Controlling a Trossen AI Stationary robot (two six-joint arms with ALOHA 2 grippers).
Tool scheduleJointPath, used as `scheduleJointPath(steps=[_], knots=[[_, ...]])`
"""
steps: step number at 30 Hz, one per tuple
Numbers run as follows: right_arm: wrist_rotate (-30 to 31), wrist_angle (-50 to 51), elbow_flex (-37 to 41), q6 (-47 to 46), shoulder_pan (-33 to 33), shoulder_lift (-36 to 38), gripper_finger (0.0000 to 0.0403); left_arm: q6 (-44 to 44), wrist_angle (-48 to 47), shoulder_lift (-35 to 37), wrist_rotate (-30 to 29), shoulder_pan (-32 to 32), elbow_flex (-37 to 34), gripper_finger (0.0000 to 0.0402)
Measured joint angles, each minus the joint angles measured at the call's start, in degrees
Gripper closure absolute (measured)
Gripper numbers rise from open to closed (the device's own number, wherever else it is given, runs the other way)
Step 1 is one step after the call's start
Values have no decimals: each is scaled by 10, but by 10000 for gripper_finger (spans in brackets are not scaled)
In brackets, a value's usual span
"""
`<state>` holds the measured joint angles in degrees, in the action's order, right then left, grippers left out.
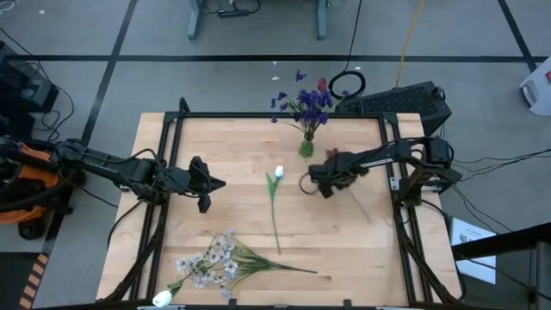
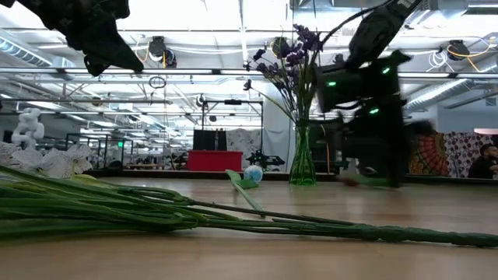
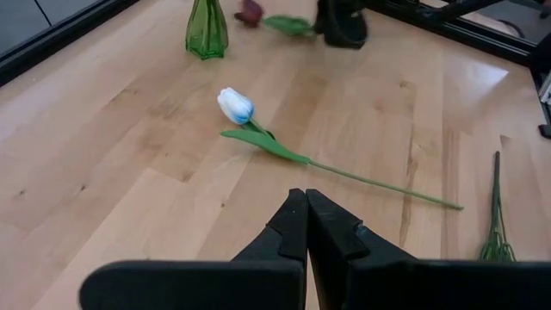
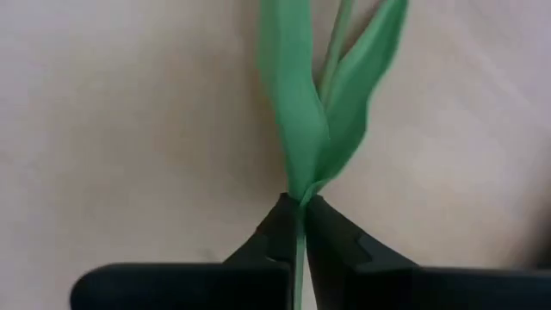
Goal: Sort flowers into vase by color
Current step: Put the right red tulip into the green flower vase
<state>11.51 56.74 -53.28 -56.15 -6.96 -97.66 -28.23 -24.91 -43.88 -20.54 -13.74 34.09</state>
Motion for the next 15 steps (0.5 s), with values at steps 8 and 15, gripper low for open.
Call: scheduleJointPath(steps=[8,15], knots=[[115,28,6,-93,78,191,400,0,0,0,6,0,0,395],[372,-39,25,-108,165,357,401,0,0,0,6,0,0,395]])
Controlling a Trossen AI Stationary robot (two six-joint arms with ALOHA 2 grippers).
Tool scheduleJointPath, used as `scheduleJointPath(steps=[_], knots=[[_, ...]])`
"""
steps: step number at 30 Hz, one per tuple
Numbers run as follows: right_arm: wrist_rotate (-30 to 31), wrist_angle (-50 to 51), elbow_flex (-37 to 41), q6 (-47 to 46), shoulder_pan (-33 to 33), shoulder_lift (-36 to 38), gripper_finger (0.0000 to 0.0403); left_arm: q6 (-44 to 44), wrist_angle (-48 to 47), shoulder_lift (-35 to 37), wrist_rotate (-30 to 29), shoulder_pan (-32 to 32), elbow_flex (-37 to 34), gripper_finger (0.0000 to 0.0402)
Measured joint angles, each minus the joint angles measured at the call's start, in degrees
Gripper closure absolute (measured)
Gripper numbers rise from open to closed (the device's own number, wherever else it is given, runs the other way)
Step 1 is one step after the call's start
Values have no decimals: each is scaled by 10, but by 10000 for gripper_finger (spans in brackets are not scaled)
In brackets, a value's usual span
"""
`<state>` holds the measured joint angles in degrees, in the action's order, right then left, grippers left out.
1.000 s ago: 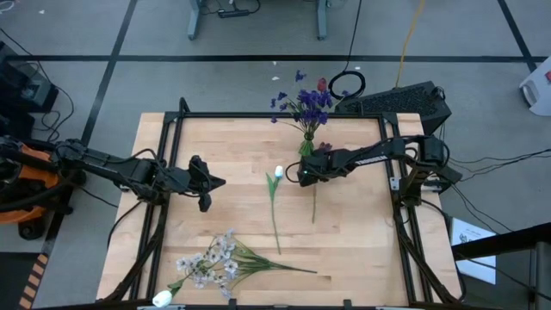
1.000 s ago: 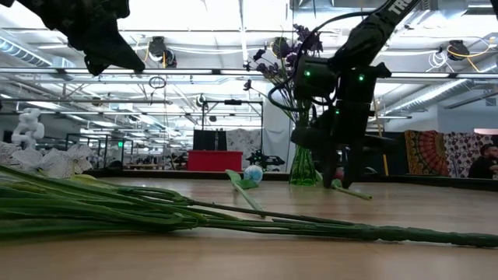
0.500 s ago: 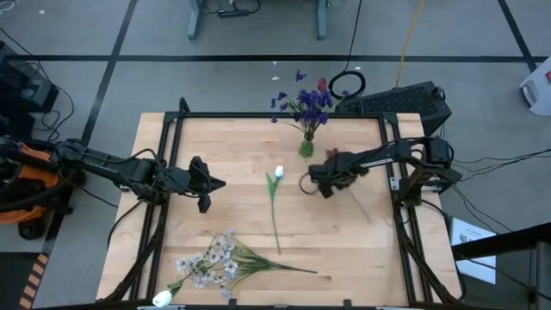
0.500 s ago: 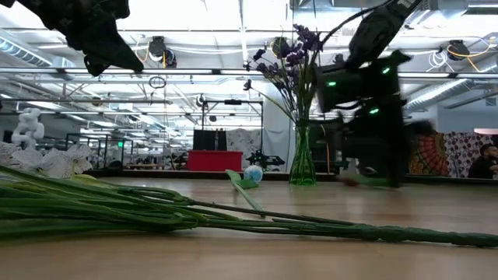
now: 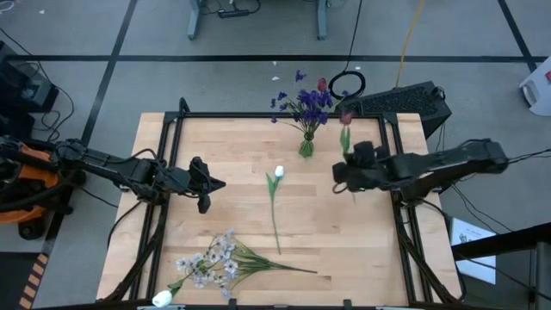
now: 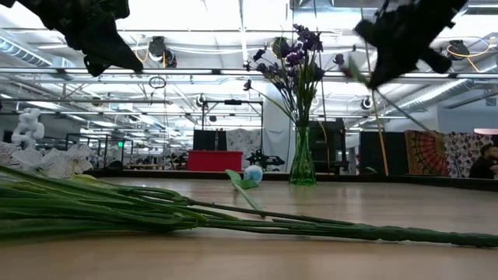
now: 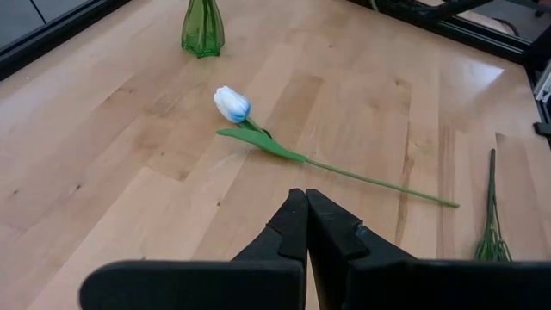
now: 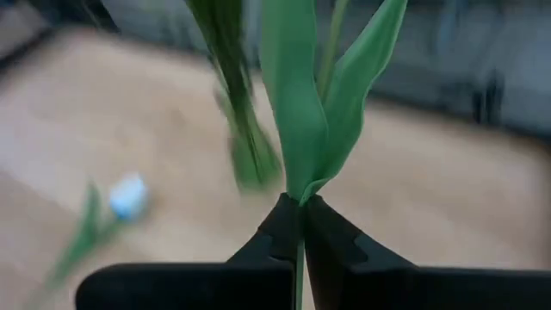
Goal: Sort flowers into vase by color
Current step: Put the right red tulip into the green flower vase
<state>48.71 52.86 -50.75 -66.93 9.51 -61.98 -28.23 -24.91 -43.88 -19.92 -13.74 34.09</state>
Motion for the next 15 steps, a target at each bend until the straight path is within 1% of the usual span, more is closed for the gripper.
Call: scheduleJointPath(steps=[2,4,6,8,9,10,11,13,15], knots=[[57,-62,13,66,17,29,401,0,0,0,0,0,0,395],[87,-137,28,158,25,46,401,0,0,0,0,0,0,395],[86,-209,46,244,26,52,402,0,0,0,0,0,0,395],[40,-233,55,303,18,48,402,0,0,0,0,0,0,395],[15,-237,56,315,13,42,402,0,0,0,0,0,0,395],[4,-239,56,314,8,36,402,0,0,0,0,0,0,395],[5,-240,56,307,5,31,402,0,0,0,0,0,0,395],[32,-260,56,315,4,19,402,0,0,0,0,0,0,395],[52,-295,56,367,3,11,402,0,0,0,0,0,0,395]])
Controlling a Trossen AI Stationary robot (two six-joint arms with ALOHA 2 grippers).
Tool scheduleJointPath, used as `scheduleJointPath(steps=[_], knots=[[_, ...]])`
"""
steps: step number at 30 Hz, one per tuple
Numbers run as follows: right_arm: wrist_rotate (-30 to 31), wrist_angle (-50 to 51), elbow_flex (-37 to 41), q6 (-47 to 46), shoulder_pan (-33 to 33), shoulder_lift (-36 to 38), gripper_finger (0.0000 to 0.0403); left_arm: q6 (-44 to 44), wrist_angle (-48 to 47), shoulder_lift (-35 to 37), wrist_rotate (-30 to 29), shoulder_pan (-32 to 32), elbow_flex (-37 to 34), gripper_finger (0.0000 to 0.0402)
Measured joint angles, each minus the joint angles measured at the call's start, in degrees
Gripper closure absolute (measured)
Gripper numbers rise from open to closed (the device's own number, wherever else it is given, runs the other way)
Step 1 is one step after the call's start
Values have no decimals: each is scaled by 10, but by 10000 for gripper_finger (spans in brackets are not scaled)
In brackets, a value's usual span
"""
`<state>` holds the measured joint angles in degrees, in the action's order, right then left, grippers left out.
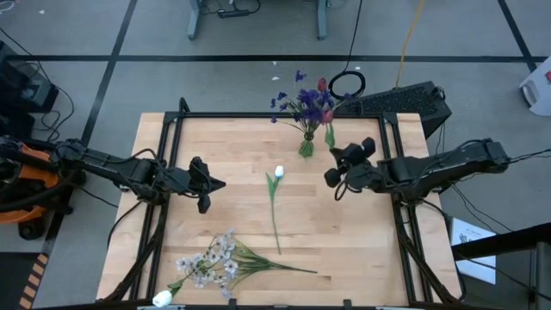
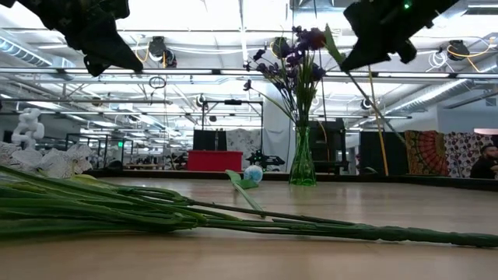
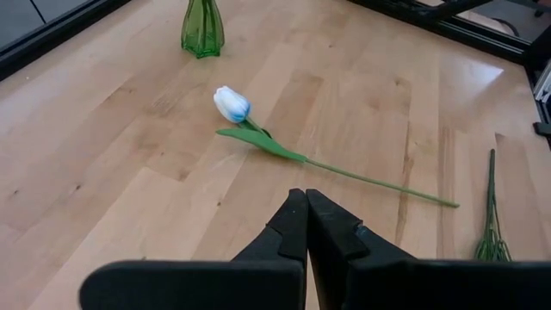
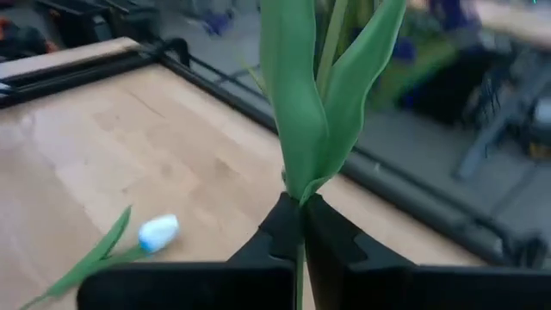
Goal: Sort flowers into vase by color
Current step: Put the right red tulip into the green flower vase
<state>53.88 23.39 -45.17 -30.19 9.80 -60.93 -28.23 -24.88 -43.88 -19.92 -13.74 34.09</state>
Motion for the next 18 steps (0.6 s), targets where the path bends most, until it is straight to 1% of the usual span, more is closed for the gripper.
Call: scheduleJointPath(steps=[3,5,7,11,14,16,18], knots=[[-2,-76,0,94,-1,-5,402,0,0,0,0,0,0,395],[-5,-155,11,154,-1,-6,403,0,0,0,0,0,0,395],[-31,-253,40,214,-6,-5,403,0,0,0,0,0,0,395],[-123,-520,126,316,-32,-5,403,1,0,0,0,0,0,395],[-162,-727,194,399,-59,-16,403,0,0,0,0,0,0,395],[-183,-844,227,443,-79,-24,403,0,0,0,0,0,0,395],[-212,-926,249,467,-102,-33,403,0,0,0,0,0,0,395]])
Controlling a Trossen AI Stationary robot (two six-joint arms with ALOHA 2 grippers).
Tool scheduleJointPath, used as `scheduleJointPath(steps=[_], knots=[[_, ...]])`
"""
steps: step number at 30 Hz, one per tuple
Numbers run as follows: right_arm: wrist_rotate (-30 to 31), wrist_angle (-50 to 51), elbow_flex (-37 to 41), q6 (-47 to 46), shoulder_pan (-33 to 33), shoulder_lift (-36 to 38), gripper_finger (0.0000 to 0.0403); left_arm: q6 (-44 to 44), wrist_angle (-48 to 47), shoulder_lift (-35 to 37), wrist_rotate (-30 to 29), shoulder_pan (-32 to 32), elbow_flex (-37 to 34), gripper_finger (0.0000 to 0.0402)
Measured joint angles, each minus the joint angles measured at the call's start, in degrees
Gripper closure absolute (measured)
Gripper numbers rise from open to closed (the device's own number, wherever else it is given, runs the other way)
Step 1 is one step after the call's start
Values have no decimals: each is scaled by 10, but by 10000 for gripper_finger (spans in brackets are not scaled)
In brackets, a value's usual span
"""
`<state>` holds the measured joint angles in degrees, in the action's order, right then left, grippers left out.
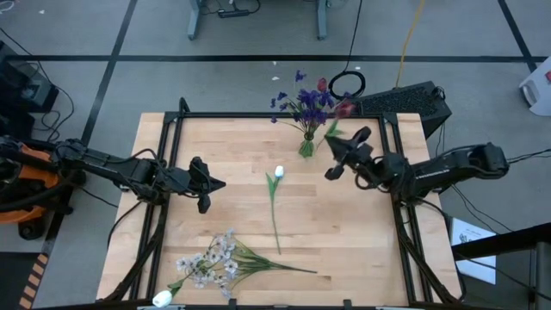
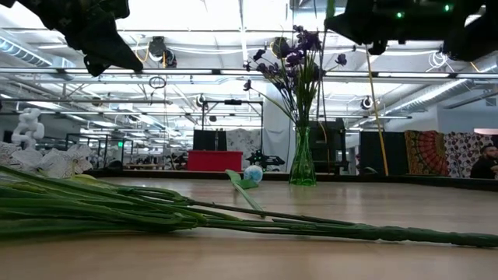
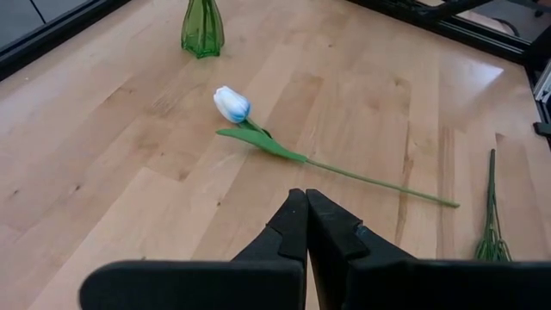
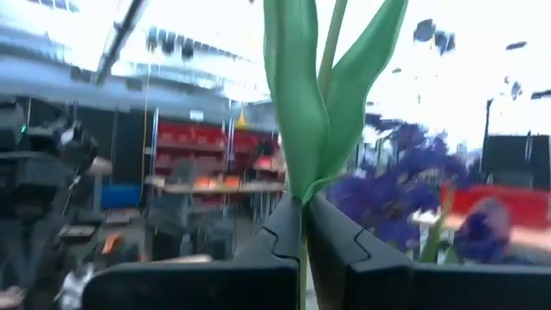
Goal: Sort flowers into vase by color
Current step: Put the right red tulip into the green flower vase
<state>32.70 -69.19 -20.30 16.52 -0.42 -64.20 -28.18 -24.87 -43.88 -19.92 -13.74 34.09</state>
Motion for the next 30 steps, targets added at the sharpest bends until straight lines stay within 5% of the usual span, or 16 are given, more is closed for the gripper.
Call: scheduleJointPath(steps=[7,30], knots=[[-117,-53,-5,-3,-82,-41,402,0,4,0,0,0,0,395],[-166,-65,-19,-75,-178,-143,402,0,3,0,2,0,0,395]])
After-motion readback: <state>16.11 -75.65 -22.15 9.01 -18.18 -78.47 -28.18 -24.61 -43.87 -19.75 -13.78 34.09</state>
